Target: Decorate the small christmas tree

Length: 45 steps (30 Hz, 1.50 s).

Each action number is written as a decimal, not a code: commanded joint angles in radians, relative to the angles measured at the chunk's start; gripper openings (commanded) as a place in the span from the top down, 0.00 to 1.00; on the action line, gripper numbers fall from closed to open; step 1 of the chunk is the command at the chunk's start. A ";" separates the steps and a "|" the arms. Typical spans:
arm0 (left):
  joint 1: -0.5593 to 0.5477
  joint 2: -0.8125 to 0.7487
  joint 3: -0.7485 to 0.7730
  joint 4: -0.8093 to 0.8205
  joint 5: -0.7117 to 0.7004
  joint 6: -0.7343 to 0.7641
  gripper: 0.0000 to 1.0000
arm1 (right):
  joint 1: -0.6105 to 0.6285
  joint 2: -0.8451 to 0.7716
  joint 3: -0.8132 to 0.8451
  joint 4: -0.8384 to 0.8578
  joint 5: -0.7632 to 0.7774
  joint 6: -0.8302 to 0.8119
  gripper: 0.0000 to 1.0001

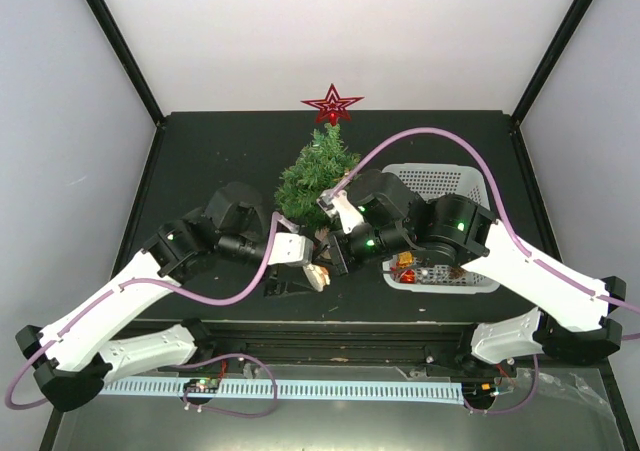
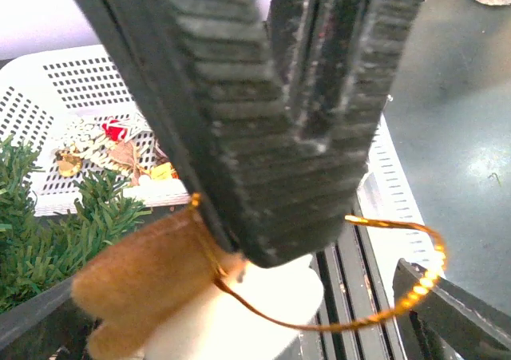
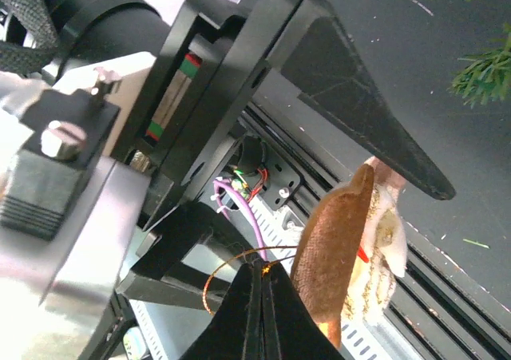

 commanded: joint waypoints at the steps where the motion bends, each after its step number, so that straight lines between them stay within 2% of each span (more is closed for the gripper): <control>1: -0.003 -0.010 -0.003 0.014 -0.014 -0.024 0.06 | 0.004 -0.019 0.025 0.027 0.043 0.013 0.99; 12: 0.005 -0.007 -0.010 0.067 -0.152 -0.064 0.04 | -0.004 -0.034 0.019 0.027 0.114 0.021 0.99; 20: 0.032 -0.027 -0.007 0.091 -0.187 -0.102 0.04 | -0.040 -0.091 -0.024 0.082 0.176 0.077 0.99; 26: 0.054 -0.043 -0.002 0.117 -0.205 -0.145 0.04 | -0.045 -0.142 -0.120 0.235 0.205 0.194 0.99; 33: 0.072 -0.042 0.012 0.128 -0.142 -0.186 0.03 | -0.047 -0.219 -0.300 0.503 0.249 0.380 0.99; 40: 0.086 -0.038 -0.003 0.157 -0.136 -0.210 0.01 | -0.047 -0.219 -0.359 0.673 0.238 0.482 0.99; 45: 0.094 -0.033 0.001 0.163 -0.105 -0.221 0.01 | -0.048 -0.216 -0.379 0.731 0.245 0.523 0.99</control>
